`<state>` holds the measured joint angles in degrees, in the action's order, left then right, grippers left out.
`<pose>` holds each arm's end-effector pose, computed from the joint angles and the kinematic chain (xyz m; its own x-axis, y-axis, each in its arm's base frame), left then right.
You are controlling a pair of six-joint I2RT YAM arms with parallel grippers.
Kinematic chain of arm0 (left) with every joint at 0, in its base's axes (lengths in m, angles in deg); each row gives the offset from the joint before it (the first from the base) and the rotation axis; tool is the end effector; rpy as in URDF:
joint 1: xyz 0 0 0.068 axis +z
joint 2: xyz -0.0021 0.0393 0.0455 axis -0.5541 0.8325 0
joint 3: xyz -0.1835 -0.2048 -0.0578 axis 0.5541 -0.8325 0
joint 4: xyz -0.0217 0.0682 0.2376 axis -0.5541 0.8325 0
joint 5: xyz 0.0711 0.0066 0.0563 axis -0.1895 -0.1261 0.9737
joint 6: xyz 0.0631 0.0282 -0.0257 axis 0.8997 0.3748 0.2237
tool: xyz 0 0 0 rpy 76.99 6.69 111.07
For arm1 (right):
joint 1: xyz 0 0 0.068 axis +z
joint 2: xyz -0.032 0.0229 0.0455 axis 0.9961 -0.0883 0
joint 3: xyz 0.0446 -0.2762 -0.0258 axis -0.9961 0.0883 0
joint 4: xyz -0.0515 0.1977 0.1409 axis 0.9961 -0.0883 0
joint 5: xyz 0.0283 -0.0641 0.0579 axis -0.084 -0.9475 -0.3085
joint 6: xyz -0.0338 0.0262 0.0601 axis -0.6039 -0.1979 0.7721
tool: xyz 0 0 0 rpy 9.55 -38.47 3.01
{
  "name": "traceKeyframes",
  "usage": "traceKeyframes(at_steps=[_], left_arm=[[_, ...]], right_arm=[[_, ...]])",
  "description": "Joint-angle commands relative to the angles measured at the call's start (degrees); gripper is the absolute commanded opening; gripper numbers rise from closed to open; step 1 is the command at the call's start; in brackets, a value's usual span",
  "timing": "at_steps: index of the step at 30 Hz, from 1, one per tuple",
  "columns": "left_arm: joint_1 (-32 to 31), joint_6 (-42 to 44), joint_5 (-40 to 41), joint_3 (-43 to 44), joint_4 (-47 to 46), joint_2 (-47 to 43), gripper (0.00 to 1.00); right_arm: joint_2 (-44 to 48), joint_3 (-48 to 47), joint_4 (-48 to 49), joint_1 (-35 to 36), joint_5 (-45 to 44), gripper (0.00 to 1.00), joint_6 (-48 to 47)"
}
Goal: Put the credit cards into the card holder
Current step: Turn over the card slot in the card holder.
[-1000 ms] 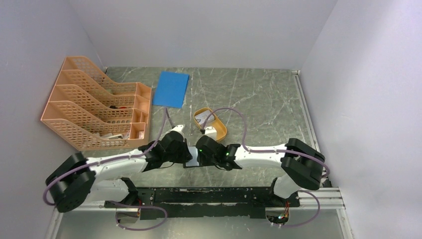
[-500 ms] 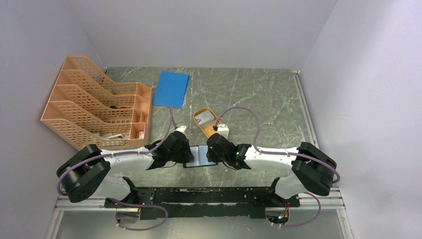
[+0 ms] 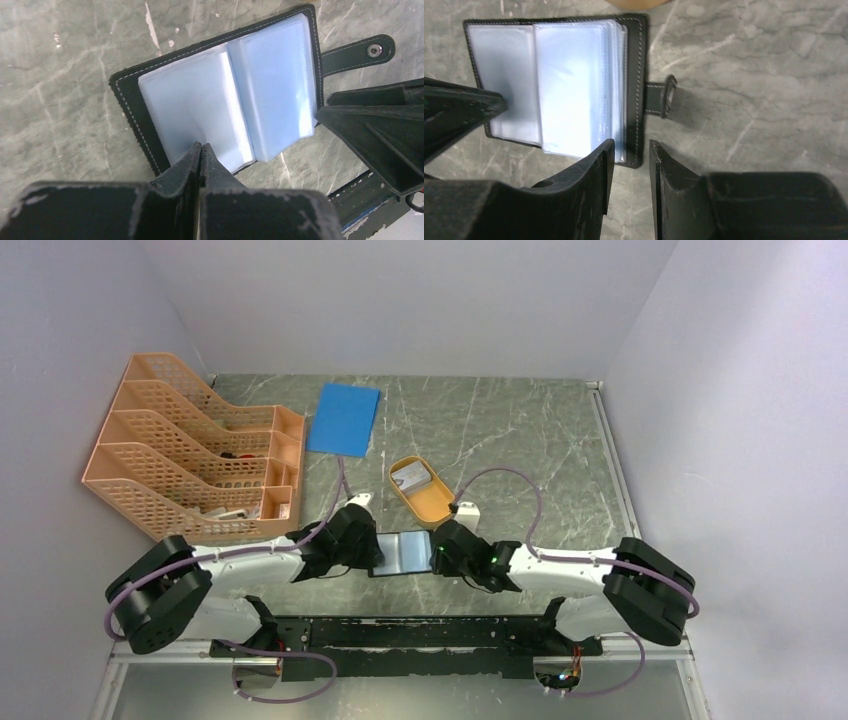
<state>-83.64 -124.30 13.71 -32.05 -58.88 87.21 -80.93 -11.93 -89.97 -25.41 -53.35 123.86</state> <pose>0.1561 -0.1810 0.1438 -0.8539 -0.0551 -0.5176 0.2114 0.8720 -0.4416 0.1357 0.1937 0.1449 -0.8116 0.0835 -0.5782 -0.1483 0.9278 0.3422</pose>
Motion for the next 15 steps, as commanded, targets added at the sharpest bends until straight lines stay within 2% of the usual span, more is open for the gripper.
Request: traceKeyframes(at_steps=[1,5,7,9,12,14,15], left_arm=[[0.37,1.2,2.66,-0.11,5.12,-2.92,0.05],[0.34,1.44,3.27,2.04,8.73,-6.35,0.05],[0.34,1.83,3.36,4.1,11.48,-8.47,0.09],[0.38,2.63,3.37,6.92,13.88,-10.74,0.21],[0.34,3.79,3.87,10.59,17.44,-14.56,0.47],[0.35,4.4,5.16,12.55,19.8,-17.16,0.59],[0.38,4.64,5.93,13.4,20.76,-18.34,0.68]], right_arm=[[3.48,0.05,-5.11,-0.2,-1.47,0.36,1.34],[8.87,-3.91,-10.51,-0.27,-3.8,0.37,-0.31],[11.22,-6.76,-12.91,-0.22,-5.49,0.39,-1.8],[12.61,-9.88,-13.66,-0.42,-6.46,0.45,-4.11],[12.42,-14.35,-13.12,-1.07,-8.71,0.63,-5.88],[11.41,-16.54,-11.17,-2.2,-10.15,0.76,-5.58],[10.87,-16.95,-9.66,-3.13,-10.74,0.79,-5.2]])
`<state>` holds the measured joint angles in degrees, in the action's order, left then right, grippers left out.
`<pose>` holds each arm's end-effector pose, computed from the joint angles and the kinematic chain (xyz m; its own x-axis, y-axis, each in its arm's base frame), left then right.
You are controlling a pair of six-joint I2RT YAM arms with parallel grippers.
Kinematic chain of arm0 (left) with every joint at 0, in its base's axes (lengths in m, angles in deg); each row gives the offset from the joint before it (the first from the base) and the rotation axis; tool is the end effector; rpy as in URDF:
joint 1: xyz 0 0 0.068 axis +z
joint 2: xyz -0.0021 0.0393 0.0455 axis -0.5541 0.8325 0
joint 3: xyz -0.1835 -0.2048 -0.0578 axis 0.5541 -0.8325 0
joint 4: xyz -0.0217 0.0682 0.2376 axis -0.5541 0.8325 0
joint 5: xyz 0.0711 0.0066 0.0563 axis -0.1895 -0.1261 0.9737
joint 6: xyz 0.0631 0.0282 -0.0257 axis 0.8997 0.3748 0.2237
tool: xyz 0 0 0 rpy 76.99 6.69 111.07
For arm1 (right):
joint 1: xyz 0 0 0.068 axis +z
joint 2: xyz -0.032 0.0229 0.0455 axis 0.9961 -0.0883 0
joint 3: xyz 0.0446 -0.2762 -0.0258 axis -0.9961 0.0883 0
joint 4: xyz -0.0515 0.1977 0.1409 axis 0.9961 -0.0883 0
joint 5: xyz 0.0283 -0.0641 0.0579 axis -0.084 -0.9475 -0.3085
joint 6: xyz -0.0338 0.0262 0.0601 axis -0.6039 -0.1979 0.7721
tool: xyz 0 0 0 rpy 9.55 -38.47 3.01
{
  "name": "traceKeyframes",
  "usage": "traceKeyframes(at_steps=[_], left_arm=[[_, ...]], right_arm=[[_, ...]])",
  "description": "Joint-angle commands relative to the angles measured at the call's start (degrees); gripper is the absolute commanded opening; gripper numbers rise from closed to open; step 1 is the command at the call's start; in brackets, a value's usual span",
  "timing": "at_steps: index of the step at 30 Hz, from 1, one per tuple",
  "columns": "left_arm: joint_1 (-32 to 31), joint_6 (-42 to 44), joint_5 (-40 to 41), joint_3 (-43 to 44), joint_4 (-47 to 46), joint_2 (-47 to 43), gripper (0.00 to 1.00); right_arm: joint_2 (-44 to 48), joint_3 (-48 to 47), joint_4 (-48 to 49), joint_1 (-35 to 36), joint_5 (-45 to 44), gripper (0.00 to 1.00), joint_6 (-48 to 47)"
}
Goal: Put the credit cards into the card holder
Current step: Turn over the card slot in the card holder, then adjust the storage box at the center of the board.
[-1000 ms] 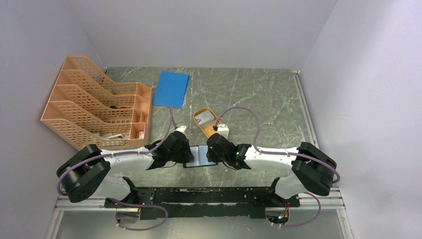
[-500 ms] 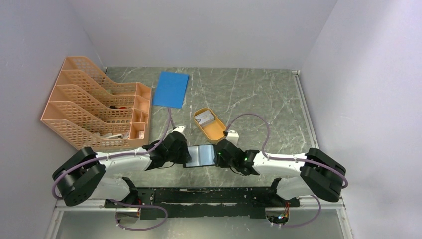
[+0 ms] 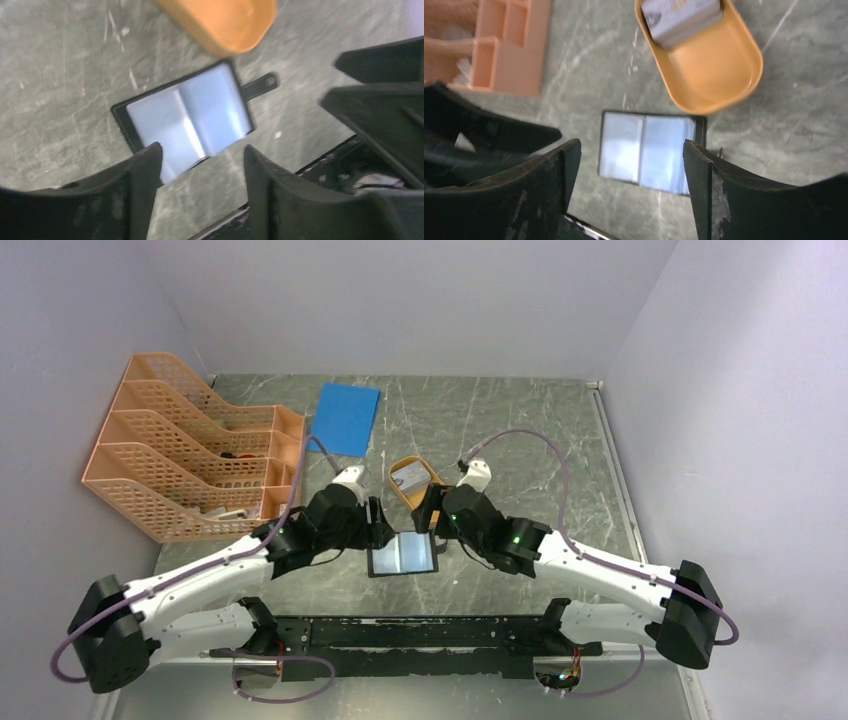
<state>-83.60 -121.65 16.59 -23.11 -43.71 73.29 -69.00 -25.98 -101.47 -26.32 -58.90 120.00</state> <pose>0.1504 -0.1693 0.2197 -0.7756 -0.0918 -0.6245 0.2679 0.8480 -0.4573 0.1460 0.1927 0.2514 -0.6658 0.2049 -0.7174 -0.1935 0.8812 0.4313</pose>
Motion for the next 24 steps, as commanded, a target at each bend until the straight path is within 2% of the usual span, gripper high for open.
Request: traceKeyframes(at_steps=[1,3,6,11,20,24], left_arm=[[0.42,2.3,4.09,5.15,6.45,-5.67,0.71],[0.39,2.91,6.58,5.97,7.94,-8.02,0.73],[0.53,2.96,10.4,6.05,9.88,-10.08,0.73],[0.63,2.3,10.52,3.71,10.19,-11.48,0.72],[0.87,3.41,10.32,1.6,9.02,-11.83,0.72],[0.92,3.85,9.78,1.36,8.39,-11.31,0.71]], right_arm=[[-1.66,-3.11,3.84,-3.19,-5.71,0.81,-0.66],[-2.93,-3.12,7.47,-5.77,-4.99,0.81,0.69],[-5.67,-2.84,11.34,-11.22,1.19,0.79,2.36],[-12.95,-4.23,8.94,-17.88,3.05,0.75,4.02],[-18.55,-3.68,7.37,-19.86,3.25,0.73,1.38],[-21.24,-2.91,7.39,-20.61,4.61,0.68,0.83]])
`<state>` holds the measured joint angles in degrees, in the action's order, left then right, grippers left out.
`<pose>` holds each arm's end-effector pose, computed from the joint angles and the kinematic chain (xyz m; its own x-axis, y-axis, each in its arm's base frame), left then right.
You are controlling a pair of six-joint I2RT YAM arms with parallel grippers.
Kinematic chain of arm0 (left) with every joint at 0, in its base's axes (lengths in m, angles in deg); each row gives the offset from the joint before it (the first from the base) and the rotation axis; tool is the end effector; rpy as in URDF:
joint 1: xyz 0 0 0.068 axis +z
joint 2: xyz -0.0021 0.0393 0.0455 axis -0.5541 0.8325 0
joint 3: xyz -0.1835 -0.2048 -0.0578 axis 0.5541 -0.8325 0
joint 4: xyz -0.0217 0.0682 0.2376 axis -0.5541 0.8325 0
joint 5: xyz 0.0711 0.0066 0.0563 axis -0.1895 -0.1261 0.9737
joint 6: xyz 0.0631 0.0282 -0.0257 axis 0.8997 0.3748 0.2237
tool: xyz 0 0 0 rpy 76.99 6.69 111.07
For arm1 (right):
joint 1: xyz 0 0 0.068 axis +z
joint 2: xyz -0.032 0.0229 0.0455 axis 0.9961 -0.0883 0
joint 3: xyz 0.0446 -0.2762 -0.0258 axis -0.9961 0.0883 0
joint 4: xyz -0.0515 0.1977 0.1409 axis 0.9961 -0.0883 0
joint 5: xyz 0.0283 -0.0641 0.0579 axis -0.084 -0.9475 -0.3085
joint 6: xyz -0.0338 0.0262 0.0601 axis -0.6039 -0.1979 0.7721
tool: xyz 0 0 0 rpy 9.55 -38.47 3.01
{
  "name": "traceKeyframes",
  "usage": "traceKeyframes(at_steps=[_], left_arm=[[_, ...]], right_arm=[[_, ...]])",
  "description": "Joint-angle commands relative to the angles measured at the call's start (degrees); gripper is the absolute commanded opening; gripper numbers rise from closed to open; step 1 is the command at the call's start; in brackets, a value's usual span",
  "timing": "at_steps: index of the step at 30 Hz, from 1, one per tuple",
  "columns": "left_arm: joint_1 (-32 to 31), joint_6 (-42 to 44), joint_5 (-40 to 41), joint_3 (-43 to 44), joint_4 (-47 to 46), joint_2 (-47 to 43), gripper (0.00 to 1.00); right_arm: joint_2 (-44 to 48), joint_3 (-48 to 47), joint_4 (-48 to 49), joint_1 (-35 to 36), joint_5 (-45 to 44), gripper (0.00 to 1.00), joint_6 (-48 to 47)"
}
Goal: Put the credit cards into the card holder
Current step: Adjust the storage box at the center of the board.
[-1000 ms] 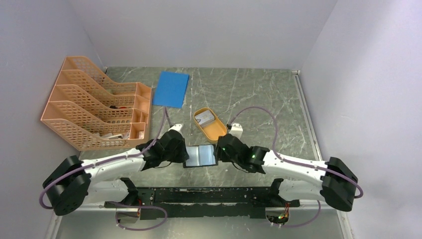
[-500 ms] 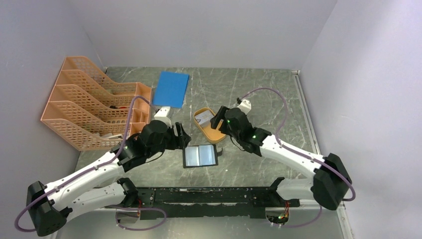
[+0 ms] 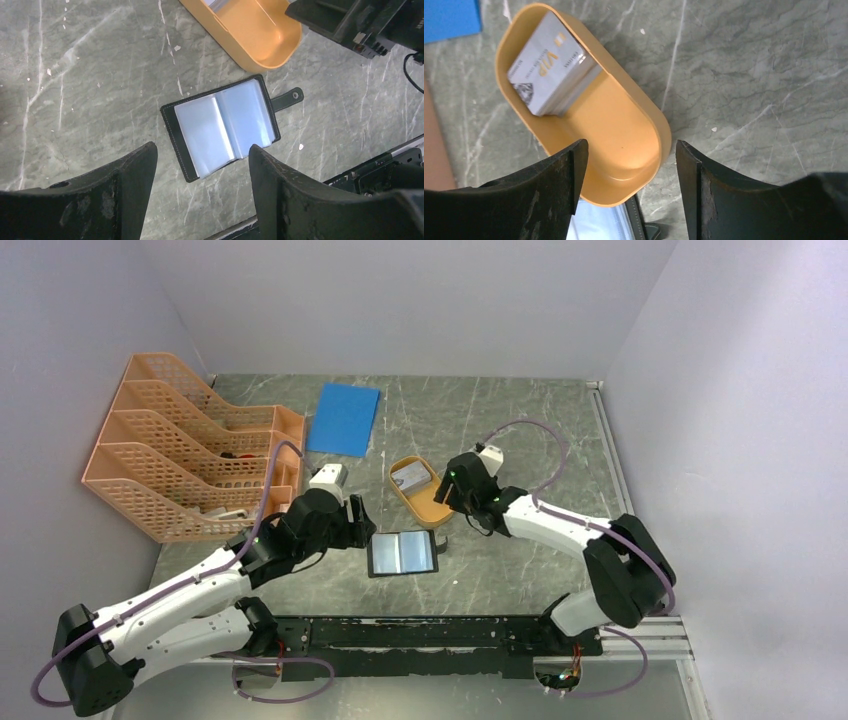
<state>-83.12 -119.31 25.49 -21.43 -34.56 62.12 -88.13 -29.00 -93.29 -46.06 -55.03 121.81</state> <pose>0.1360 -0.1350 0.2507 -0.6725 -0.1433 -0.7261 0.2317 0.8910 -0.3904 0.2458 0.1720 0.1983 -0.6660 0.3789 -0.6426 0.1440 0.9105 0.3877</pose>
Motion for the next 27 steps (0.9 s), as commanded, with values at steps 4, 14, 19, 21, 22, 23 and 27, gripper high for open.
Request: traceKeyframes(at_steps=[4,14,19,21,22,23,27], left_arm=[[0.52,1.37,0.35,-0.83,-1.1,0.25,0.71],[0.61,1.26,-0.15,-1.78,-1.73,-0.21,0.7],[0.62,1.25,-0.3,-2.09,-1.69,-0.77,0.7],[0.67,1.23,-0.28,-2.19,-1.69,-1.02,0.7],[0.71,1.23,-0.44,-2.31,-1.69,-1.08,0.7],[0.69,1.16,-0.49,-2.4,-1.63,-1.19,0.7],[0.64,1.11,-0.96,-2.92,-1.6,-1.47,0.7]], right_arm=[[-4.22,-0.31,-1.55,-1.5,0.84,0.63,-1.99],[-8.29,-2.01,-0.53,-3.76,2.13,0.42,-7.61],[-9.86,-3.78,-0.58,-4.47,2.08,0.38,-10.43],[-10.47,-4.76,-0.77,-4.79,1.46,0.36,-11.69],[-10.73,-5.32,-0.89,-4.95,1.14,0.36,-12.3],[-11.07,-5.84,-1.02,-5.07,0.79,0.35,-13.32],[-13.2,-8.47,-2.0,-5.69,-1.4,0.35,-16.7]])
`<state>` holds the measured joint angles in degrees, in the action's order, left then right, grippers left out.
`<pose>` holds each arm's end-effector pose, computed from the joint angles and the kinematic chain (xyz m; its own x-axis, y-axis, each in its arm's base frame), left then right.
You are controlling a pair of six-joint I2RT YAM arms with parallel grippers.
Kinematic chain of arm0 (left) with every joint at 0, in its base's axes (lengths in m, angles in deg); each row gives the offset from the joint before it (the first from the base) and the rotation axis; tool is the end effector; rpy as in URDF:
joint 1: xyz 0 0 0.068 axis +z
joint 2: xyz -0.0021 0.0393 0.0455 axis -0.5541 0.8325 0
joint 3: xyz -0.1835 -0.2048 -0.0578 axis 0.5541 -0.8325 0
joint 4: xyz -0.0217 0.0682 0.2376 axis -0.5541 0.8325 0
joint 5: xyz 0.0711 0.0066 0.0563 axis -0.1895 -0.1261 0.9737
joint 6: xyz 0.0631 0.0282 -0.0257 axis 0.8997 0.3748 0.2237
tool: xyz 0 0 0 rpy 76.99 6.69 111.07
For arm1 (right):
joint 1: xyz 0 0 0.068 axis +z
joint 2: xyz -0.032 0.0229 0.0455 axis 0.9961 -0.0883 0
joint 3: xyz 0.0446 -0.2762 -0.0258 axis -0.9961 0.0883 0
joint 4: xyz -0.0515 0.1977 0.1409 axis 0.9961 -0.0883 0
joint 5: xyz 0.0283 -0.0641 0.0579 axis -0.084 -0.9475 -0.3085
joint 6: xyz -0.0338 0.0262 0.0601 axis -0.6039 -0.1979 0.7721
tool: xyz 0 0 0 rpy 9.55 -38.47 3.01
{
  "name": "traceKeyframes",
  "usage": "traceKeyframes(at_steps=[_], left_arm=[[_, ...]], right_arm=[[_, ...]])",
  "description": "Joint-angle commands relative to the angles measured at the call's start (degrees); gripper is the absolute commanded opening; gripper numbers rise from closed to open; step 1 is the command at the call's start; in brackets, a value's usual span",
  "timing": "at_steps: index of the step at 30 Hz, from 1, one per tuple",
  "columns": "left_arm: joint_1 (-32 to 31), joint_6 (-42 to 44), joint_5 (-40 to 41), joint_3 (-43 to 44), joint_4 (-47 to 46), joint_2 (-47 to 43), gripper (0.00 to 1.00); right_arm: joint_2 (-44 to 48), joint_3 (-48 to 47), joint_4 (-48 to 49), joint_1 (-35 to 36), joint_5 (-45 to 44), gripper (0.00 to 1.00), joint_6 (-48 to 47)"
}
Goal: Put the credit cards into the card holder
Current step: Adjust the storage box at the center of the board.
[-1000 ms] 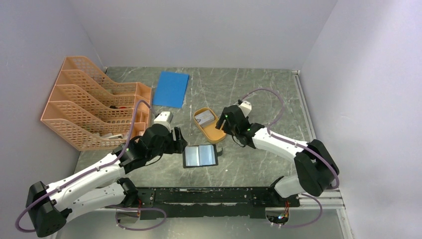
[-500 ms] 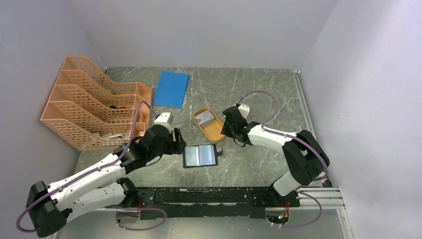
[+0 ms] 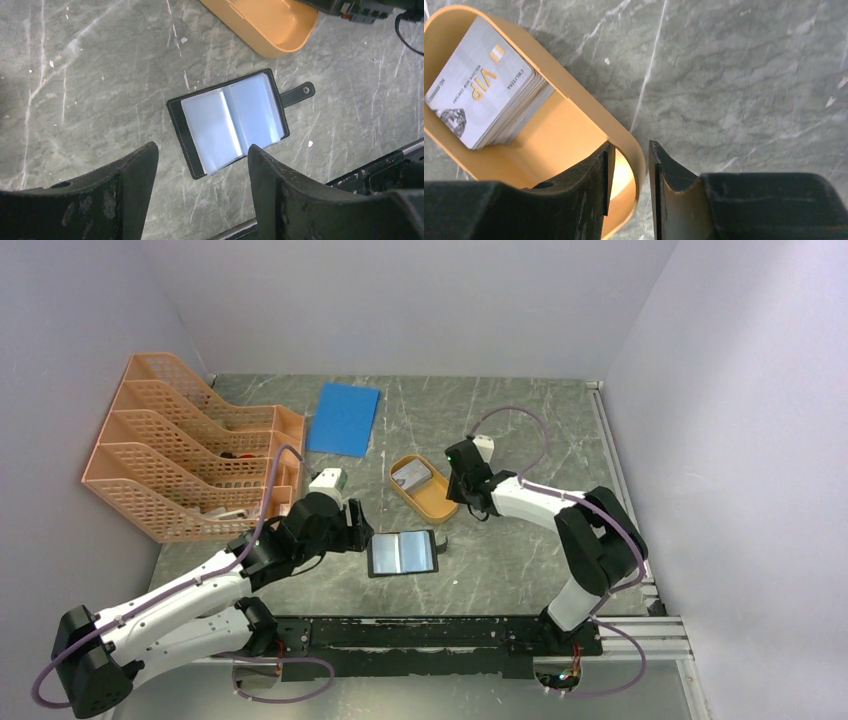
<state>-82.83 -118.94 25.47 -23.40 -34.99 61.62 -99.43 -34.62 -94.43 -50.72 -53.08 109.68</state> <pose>0.1346 -0.1320 0.2411 -0.6790 -0.1309 -0.7223 0.2271 0.8982 -0.3763 0.2844 0.1711 0.1675 -0.7455 0.1866 -0.6399 0.0818 0.9784 0.1900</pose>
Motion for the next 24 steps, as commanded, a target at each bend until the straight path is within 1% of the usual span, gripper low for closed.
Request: traceKeyframes(at_steps=[1,11,16,18,20,21,22,24], left_arm=[[0.41,0.63,-1.03,-1.05,-1.23,-0.97,0.7],[0.41,0.55,-2.36,-1.53,-1.69,-0.53,0.7],[0.42,0.69,-3.36,-1.55,-1.99,-0.72,0.71],[0.43,1.05,-3.92,-1.35,-2.18,-1.01,0.71],[0.45,1.83,-4.76,-0.87,-2.37,-1.34,0.71],[0.42,2.29,-5.24,-0.51,-2.48,-1.56,0.72],[0.42,2.69,-5.56,-0.14,-2.56,-1.94,0.72],[0.44,3.56,-5.73,0.91,-2.34,-2.67,0.74]], right_arm=[[-2.6,-3.54,-0.94,-1.3,-3.66,0.34,-5.38],[-8.64,-9.91,-2.0,-2.69,-6.33,0.34,-11.61],[-8.32,-11.39,-1.97,-2.93,-7.26,0.38,-13.36],[-7.23,-11.93,-2.53,-2.94,-7.29,0.44,-13.13],[-5.1,-12.25,-3.33,-2.93,-6.9,0.56,-12.41],[-3.8,-12.46,-3.89,-2.94,-6.79,0.59,-11.74],[-2.12,-12.72,-4.82,-2.9,-6.73,0.65,-11.04],[2.5,-12.63,-6.3,-2.59,-6.53,0.68,-9.69]])
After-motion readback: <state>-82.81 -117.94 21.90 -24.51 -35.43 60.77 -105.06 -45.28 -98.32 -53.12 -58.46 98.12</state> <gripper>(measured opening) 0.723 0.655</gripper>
